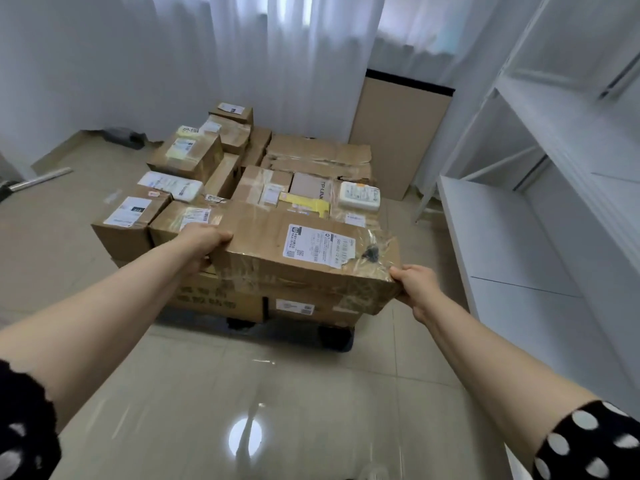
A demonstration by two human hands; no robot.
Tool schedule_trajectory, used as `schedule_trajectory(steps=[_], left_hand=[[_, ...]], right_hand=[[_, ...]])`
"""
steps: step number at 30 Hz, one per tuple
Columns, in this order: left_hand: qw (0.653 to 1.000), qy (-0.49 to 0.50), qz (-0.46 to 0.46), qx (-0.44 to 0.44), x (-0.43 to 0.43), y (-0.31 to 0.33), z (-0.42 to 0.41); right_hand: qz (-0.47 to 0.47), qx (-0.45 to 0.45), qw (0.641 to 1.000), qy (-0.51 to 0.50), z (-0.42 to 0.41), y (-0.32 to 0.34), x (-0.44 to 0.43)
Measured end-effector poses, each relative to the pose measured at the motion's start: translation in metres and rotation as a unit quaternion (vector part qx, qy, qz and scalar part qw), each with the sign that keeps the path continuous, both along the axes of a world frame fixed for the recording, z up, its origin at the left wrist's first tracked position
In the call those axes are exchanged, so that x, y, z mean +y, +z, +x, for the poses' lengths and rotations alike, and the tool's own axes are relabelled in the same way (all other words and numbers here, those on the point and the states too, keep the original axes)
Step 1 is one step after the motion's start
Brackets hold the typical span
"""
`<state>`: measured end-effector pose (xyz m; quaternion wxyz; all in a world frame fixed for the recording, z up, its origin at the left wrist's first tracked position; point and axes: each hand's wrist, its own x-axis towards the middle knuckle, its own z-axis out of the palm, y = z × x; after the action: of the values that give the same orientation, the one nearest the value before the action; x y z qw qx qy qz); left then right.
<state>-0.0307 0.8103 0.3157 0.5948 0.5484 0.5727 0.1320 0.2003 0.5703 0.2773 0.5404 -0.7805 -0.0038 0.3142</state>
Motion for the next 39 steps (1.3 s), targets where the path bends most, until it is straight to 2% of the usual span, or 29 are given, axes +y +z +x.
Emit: schedule_trajectory(steps=[8, 16, 22, 29, 39], left_hand=[[0.999, 0.003, 0.016, -0.041, 0.030, -0.005, 0.129], [0.994, 0.052, 0.030, -0.091, 0.033, -0.017, 0.327], [0.993, 0.065, 0.061, -0.082, 0.049, -0.022, 0.452], [0.983, 0.125, 0.096, -0.098, 0.108, -0.031, 0.545], [0.980, 0.186, 0.059, -0.048, 0.219, -0.075, 0.651]], right_hand=[[0.006, -0.022, 1.000, -0.007, 0.125, 0.003, 0.030], [0.022, -0.028, 0.999, 0.023, 0.326, -0.005, 0.038], [0.031, -0.024, 0.998, 0.038, 0.464, -0.013, 0.069], [0.046, 0.005, 0.997, 0.056, 0.550, -0.033, 0.150], [0.012, 0.061, 0.995, 0.072, 0.650, -0.081, 0.267]])
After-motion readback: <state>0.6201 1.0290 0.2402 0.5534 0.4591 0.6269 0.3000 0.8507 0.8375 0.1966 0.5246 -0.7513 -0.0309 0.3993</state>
